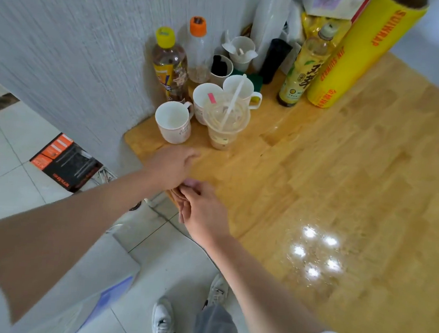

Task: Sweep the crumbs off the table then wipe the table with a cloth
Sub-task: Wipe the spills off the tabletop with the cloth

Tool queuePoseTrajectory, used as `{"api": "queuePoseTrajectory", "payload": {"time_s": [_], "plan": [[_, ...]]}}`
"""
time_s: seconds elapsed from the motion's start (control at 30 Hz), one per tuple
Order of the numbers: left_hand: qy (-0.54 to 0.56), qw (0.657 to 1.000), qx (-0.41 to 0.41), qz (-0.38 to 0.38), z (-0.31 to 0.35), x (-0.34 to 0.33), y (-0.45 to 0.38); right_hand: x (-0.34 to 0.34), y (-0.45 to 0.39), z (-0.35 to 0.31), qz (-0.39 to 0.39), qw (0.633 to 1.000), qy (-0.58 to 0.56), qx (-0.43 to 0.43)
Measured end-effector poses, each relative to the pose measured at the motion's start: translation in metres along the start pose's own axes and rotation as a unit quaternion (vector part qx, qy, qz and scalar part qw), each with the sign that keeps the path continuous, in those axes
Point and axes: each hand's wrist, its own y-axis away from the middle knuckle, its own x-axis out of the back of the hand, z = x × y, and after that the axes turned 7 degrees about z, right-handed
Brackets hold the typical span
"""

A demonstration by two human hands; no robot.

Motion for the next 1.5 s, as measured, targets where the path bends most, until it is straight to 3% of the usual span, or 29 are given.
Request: {"api": "queuePoseTrajectory", "payload": {"time_s": [0.13, 0.2, 0.3, 0.33, 0.4, 0.47, 0.53, 0.6, 0.67, 0.77, 0.83, 0.97, 1.07, 1.13, 1.2, 1.27, 1.3, 1.33, 1.37, 1.43, 1.5], "plan": [[-0.142, 0.979, -0.012, -0.143, -0.014, -0.002, 0.018, 0.042, 0.029, 0.05, 0.014, 0.998, 0.025, -0.059], [-0.135, 0.977, 0.016, -0.165, -0.005, -0.006, 0.021, 0.086, 0.047, 0.097, 0.071, 0.98, 0.043, -0.179], [-0.147, 0.974, 0.034, -0.168, 0.008, -0.008, 0.019, 0.121, 0.048, 0.141, 0.22, 0.873, 0.082, -0.427], [-0.153, 0.972, 0.038, -0.175, 0.01, -0.008, 0.017, 0.114, 0.043, 0.134, 0.229, 0.859, 0.09, -0.449], [-0.162, 0.968, 0.046, -0.187, 0.01, -0.008, 0.018, 0.075, 0.035, 0.083, 0.196, 0.91, 0.076, -0.357], [-0.169, 0.965, 0.051, -0.192, 0.01, -0.009, 0.018, 0.026, 0.042, 0.024, 0.086, 0.977, 0.057, -0.187], [-0.176, 0.963, 0.057, -0.196, 0.011, -0.008, 0.017, 0.008, 0.062, -0.002, -0.004, 0.996, 0.052, -0.066], [-0.201, 0.956, 0.05, -0.206, 0.017, -0.009, 0.016, 0.037, 0.092, 0.019, 0.015, 0.992, 0.052, -0.113], [-0.23, 0.949, 0.043, -0.211, 0.025, -0.008, 0.014, 0.088, 0.132, 0.063, 0.069, 0.964, 0.08, -0.245], [-0.242, 0.948, 0.027, -0.206, 0.036, -0.008, 0.015, 0.148, 0.178, 0.122, 0.192, 0.851, 0.109, -0.477], [-0.209, 0.957, 0.008, -0.202, 0.055, -0.016, 0.024, 0.14, 0.168, 0.122, 0.194, 0.822, 0.128, -0.52], [-0.172, 0.953, -0.047, -0.246, 0.12, -0.059, 0.056, 0.069, 0.122, 0.054, 0.088, 0.931, 0.102, -0.339], [-0.218, 0.938, -0.047, -0.265, 0.138, -0.074, 0.065, 0.077, 0.15, 0.056, 0.048, 0.962, 0.084, -0.256], [-0.245, 0.931, -0.051, -0.265, 0.14, -0.074, 0.063, 0.116, 0.201, 0.095, 0.092, 0.937, 0.103, -0.322], [-0.264, 0.924, -0.055, -0.27, 0.142, -0.072, 0.063, 0.164, 0.256, 0.137, 0.166, 0.868, 0.127, -0.45], [-0.275, 0.919, -0.045, -0.277, 0.153, -0.074, 0.063, 0.2, 0.298, 0.17, 0.244, 0.773, 0.132, -0.571], [-0.283, 0.917, -0.039, -0.277, 0.158, -0.076, 0.064, 0.203, 0.302, 0.175, 0.257, 0.745, 0.141, -0.6], [-0.29, 0.917, -0.034, -0.271, 0.165, -0.078, 0.065, 0.198, 0.295, 0.172, 0.258, 0.739, 0.142, -0.606], [-0.285, 0.921, -0.028, -0.263, 0.173, -0.082, 0.068, 0.186, 0.281, 0.162, 0.253, 0.764, 0.136, -0.577], [-0.261, 0.932, -0.029, -0.251, 0.189, -0.096, 0.081, 0.15, 0.246, 0.129, 0.198, 0.866, 0.112, -0.446], [-0.232, 0.943, -0.03, -0.238, 0.208, -0.11, 0.09, 0.125, 0.226, 0.111, 0.055, 0.956, 0.107, -0.267]]}}
